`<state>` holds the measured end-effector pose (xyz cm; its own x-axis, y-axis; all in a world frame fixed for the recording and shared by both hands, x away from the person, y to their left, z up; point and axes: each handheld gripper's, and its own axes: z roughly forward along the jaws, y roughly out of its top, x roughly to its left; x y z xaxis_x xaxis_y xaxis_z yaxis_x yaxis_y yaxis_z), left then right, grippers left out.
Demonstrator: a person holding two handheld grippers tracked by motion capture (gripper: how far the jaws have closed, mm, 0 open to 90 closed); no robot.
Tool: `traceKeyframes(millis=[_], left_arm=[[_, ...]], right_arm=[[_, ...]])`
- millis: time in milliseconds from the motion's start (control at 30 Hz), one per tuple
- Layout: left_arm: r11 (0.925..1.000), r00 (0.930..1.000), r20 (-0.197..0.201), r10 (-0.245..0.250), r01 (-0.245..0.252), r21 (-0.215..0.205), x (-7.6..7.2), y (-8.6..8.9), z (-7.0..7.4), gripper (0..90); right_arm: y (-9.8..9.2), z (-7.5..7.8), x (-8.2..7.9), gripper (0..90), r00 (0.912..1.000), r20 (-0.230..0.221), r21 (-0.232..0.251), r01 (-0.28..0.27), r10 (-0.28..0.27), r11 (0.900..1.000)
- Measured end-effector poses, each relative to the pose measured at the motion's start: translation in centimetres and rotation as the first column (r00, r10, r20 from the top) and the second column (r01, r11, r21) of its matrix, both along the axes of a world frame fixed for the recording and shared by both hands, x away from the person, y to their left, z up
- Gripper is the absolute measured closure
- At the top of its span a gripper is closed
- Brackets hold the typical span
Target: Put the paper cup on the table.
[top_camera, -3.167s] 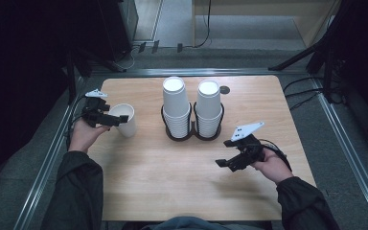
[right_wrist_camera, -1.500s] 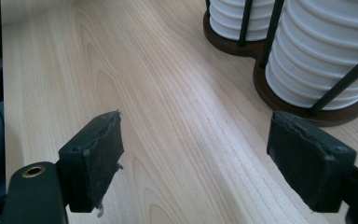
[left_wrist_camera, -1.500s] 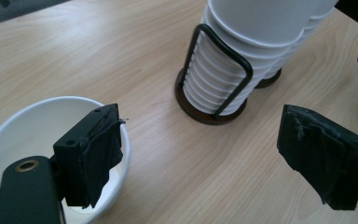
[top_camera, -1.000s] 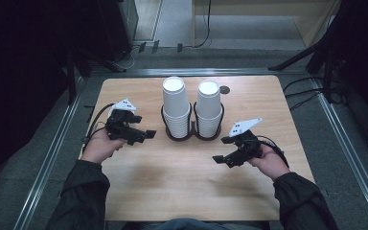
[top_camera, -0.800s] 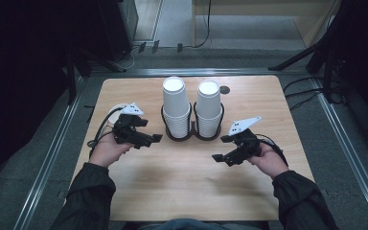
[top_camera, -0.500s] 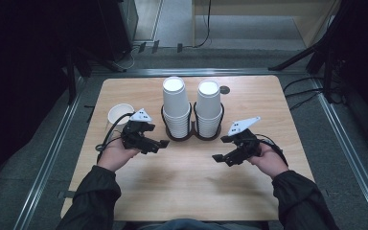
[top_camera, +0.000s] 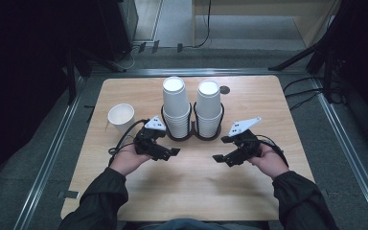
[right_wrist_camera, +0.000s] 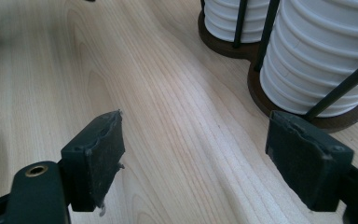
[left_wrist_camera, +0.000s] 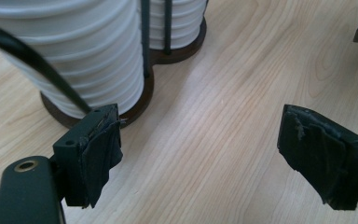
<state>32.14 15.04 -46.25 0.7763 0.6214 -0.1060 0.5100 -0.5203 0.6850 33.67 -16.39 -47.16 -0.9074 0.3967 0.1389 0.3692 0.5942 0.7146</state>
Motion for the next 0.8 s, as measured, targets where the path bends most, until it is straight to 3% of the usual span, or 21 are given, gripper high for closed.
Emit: traceKeyframes(millis=[567,700,800], left_arm=[[0.997,0.9969,0.027,-0.074,0.074,-0.022,-0.5,-4.1,-0.4,13.9],[0.9953,0.9951,0.025,-0.096,0.096,-0.011,-0.5,-4.5,-0.6,13.9],[0.9964,0.9962,0.023,-0.084,0.085,-0.008,-0.4,-4.5,-0.7,13.8]], right_arm=[[0.4,0.2,-0.7,19.7,0.9998,0.019,0.009,0.007,-0.008,1.0],[0.3,0.1,-0.9,19.7,0.9998,0.014,0.002,0.011,-0.011,1.0],[0.3,0.1,-0.9,19.7,0.9998,0.015,0.002,0.013,-0.013,1.0]])
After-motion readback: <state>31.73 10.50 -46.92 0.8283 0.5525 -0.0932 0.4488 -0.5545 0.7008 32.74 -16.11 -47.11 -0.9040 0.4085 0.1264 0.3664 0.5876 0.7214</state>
